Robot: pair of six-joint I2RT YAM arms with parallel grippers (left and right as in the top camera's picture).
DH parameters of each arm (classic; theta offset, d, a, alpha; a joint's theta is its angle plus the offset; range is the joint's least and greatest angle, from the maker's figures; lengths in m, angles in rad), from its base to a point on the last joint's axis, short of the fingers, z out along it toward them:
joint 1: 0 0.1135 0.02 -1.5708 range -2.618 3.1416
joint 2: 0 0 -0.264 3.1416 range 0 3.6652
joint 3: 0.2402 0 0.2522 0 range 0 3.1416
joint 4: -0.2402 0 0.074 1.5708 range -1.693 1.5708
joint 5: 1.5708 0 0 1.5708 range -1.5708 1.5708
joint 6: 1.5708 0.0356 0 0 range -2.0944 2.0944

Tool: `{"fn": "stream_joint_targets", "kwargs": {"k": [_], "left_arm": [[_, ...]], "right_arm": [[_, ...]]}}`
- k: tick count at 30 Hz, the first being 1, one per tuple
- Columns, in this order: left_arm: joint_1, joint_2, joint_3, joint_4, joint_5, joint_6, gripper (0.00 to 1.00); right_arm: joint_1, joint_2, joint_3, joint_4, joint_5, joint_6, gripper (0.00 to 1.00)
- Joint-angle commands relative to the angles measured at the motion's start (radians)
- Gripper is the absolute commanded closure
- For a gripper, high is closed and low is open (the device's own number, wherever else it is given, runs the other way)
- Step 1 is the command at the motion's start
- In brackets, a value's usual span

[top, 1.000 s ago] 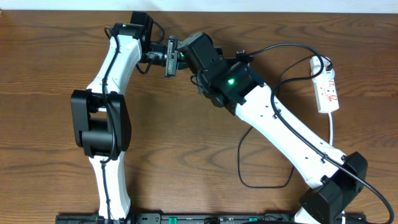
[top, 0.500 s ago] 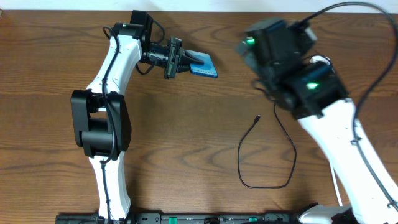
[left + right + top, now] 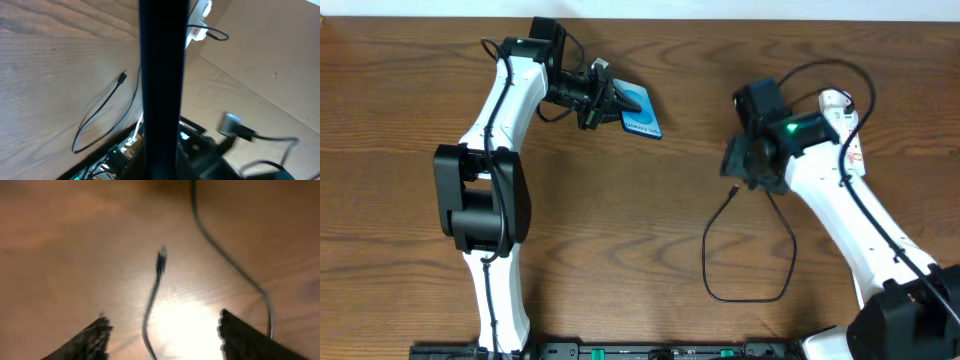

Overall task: Plug charger to phone and switch on socket
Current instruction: 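Move the right gripper to the black cable and grasp its plug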

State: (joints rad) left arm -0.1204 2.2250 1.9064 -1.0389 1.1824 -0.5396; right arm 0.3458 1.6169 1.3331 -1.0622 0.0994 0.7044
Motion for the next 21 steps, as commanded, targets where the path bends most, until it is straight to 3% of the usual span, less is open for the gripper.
{"fn": "stream_joint_targets", "kwargs": {"k": [1,6,11,21], "left_arm": [[0.000,-0.037,0.009,0.001,0.016,0.039,0.93],[0.000,-0.037,0.009,0.001,0.016,0.039,0.93],[0.000,-0.037,0.009,0.001,0.016,0.039,0.93],[0.000,-0.037,0.009,0.001,0.016,0.039,0.93]], "right_arm": [[-0.008,-0.010,-0.105,0.019,-0.088,-0.009,0.42],[-0.026,-0.010,-0.254,0.170,-0.109,0.024,0.63],[-0.051,-0.007,-0.338,0.325,-0.159,0.044,0.61],[-0.051,0.122,-0.348,0.392,-0.124,0.145,0.60]]}}
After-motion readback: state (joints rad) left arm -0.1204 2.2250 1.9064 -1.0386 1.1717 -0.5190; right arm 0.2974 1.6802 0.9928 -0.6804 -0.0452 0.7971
